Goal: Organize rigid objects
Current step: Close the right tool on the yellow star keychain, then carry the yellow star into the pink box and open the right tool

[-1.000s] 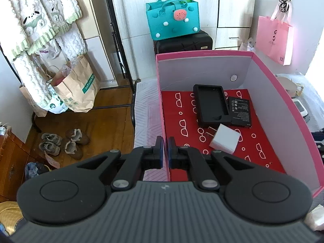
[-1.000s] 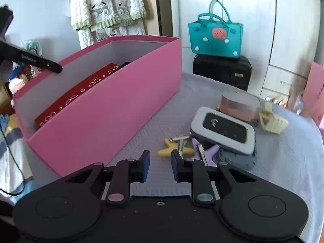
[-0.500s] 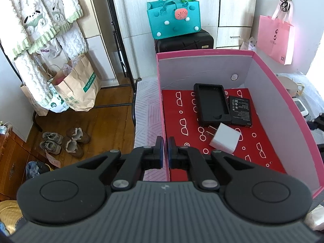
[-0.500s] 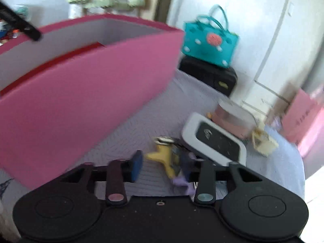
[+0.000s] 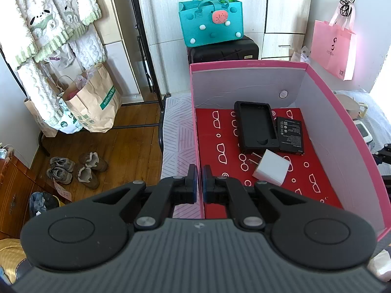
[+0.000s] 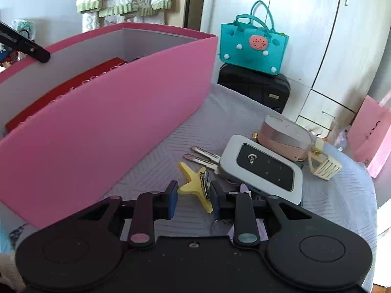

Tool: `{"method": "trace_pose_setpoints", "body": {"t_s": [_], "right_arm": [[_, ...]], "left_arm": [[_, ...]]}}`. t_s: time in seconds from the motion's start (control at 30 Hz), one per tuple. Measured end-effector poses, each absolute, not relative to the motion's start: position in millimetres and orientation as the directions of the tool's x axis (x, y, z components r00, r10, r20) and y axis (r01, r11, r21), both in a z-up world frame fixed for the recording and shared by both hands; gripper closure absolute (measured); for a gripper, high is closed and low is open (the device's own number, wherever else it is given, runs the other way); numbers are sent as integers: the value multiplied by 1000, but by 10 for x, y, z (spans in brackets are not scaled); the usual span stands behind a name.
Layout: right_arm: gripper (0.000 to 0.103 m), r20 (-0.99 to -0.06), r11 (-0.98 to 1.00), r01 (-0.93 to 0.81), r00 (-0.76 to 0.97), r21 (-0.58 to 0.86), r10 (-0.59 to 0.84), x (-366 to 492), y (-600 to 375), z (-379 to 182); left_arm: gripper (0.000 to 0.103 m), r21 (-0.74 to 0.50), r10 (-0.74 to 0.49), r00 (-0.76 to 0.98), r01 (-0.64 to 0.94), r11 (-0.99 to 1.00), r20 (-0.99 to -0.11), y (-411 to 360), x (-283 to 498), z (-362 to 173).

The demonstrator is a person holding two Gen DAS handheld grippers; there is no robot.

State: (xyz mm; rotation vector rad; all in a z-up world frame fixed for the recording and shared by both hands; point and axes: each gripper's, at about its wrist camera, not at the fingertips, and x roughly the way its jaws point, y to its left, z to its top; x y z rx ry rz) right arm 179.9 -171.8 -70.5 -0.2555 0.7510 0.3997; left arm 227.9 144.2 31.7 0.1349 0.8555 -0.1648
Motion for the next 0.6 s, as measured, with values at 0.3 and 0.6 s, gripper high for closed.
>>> {"method": "trace_pose_setpoints", "body": {"t_s": [0.3, 0.6], "right_arm": [[83, -712, 905, -423, 622, 42, 324, 1811, -1822, -604], [83, -634, 874, -468, 640, 127, 435, 1726, -1821, 3]], "left_arm": [[99, 51, -91, 645, 198, 979, -758, 1448, 2284, 315], [100, 48, -96, 640, 205, 978, -763, 1469, 2300, 330]]}}
